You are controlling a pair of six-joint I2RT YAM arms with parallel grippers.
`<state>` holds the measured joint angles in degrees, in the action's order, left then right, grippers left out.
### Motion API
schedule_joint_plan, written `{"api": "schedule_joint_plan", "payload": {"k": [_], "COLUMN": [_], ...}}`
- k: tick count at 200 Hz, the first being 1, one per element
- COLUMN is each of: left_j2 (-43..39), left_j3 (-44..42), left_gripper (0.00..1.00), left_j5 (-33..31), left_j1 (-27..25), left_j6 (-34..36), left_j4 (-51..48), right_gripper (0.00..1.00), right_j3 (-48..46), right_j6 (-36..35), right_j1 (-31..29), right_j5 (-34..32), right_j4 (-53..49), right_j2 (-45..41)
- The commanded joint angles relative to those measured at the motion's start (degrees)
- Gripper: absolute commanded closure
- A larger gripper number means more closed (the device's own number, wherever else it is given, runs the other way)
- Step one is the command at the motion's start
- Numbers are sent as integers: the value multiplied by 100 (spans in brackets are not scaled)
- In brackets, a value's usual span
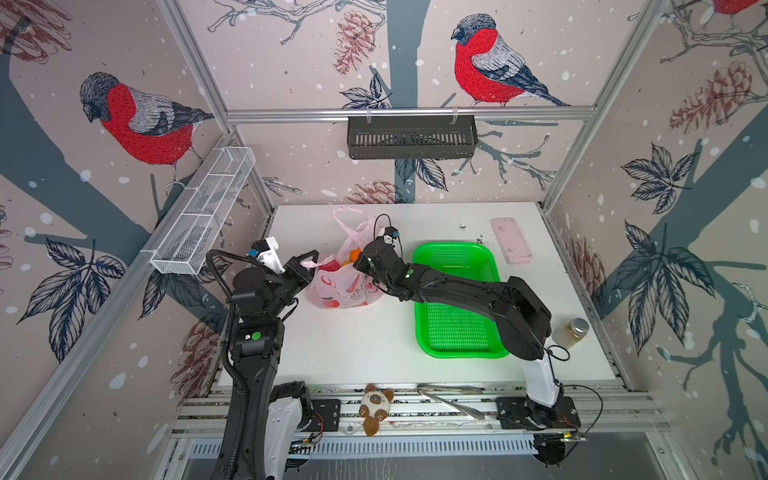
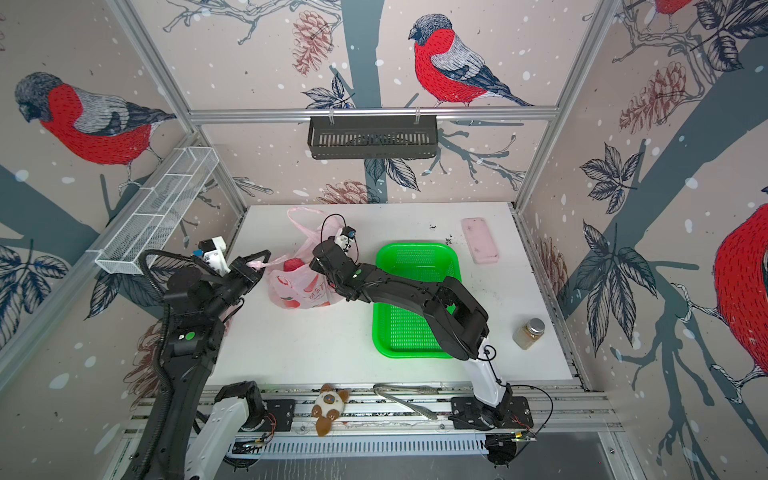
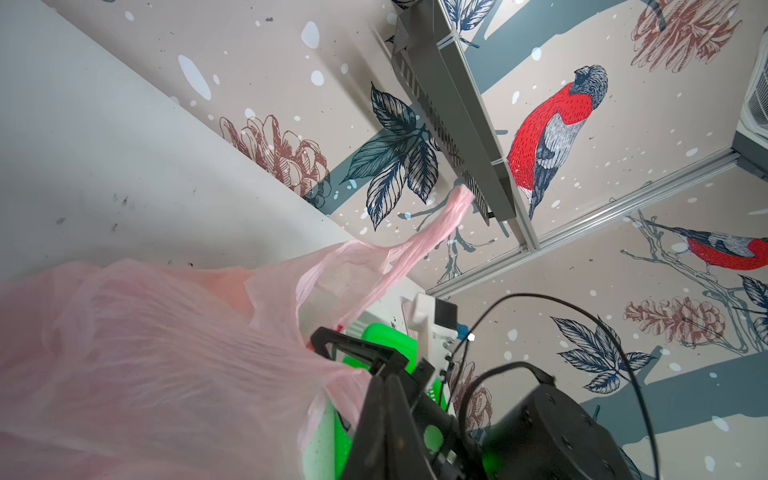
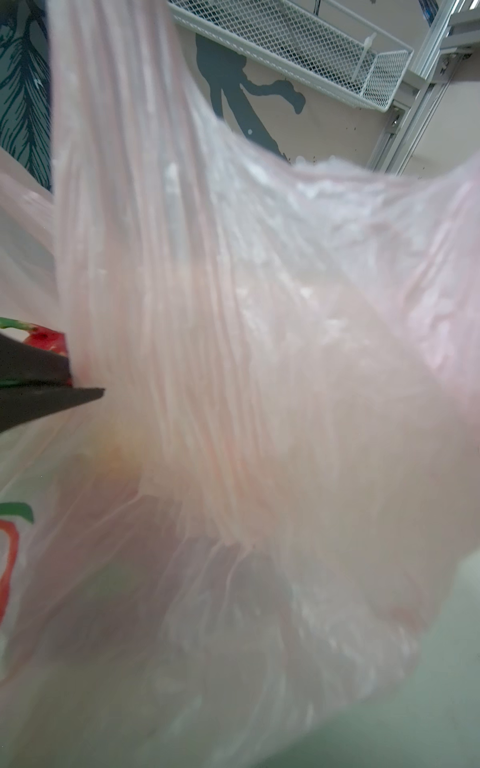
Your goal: Untie the knot of the plastic bag and take out the fruit
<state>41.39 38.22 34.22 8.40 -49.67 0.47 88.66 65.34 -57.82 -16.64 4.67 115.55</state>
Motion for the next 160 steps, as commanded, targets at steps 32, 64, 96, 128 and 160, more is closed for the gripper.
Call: {"api": "schedule_joint_plan", "payload": {"k": [32,64,96,128,160], "left_j2": [-53,-244,-501,-652,-924], "left_j3": [-27,-304,-431,-457,-498], "left_gripper": [100,100,100,100,100], "left_j5": [-523,-918,-1539,-2271,-2839], "left_j1": [-5,-5,-5,-5,-5], "left_j6": [184,79,-30,-164,-245], "left_j4": [-684,-1131,-1802,-2390,-2596], "right_gripper": [96,96,96,96,96], "right_j3": [-1273,-1890,-2240,-2598,-2817], "right_j6": [-176,66,400,515,586], "right_j1": [-306,-635,-899,-1041,-1056], "right_j5": [-588,-1127,-1481,-1546,-1476], "right_j4": [-224,-586,-767,-580,-402], "right_j2": [-1056,-1448,-1502,-1469,-1361]}}
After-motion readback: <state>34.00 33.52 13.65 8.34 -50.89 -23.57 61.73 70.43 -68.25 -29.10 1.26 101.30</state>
